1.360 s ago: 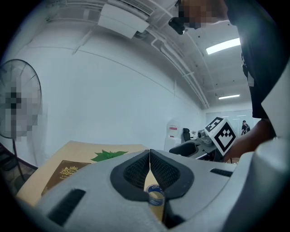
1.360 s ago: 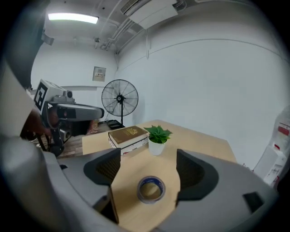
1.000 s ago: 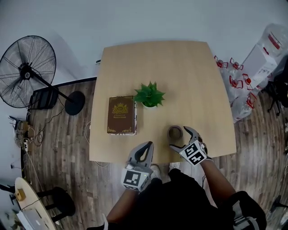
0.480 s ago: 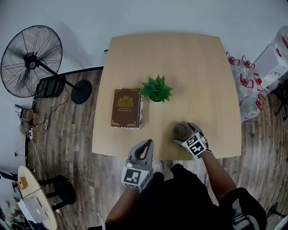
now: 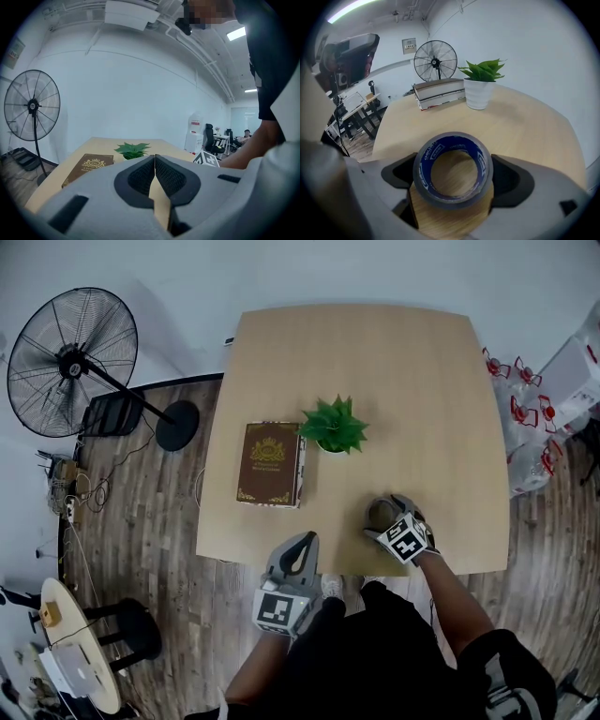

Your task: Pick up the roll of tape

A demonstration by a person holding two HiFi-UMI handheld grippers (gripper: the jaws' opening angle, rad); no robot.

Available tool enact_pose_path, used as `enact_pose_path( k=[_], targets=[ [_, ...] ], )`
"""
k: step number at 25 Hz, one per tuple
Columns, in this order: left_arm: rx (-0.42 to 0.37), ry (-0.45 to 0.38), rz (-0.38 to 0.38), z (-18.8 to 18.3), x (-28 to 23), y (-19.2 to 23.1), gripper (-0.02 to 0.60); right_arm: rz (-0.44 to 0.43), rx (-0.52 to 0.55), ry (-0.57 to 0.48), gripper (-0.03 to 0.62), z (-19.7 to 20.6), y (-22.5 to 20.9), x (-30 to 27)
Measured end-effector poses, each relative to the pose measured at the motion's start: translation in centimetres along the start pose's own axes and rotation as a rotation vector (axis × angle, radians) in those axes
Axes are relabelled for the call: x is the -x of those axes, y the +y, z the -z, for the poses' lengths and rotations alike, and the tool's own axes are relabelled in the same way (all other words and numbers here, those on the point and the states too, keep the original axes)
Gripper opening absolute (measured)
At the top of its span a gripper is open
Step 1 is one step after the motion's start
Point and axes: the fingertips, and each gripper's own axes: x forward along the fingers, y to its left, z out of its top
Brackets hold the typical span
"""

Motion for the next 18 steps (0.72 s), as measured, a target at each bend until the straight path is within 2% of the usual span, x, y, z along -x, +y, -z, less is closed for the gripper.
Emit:
enact_pose_path(
  k=[12,18],
  targets=[
    [-0.025,-0.013,0.004,-0.3,0.3,0.3,0.008,0.012,0.005,-0.003,0.442,0.0,-0.1,0.0],
    [-0.011,-0.012,0.005,0.0,0.4,0.2,0.008,0.035,-0.013,-0.057,0.442,-1.2,-0.5,1.2]
  ],
)
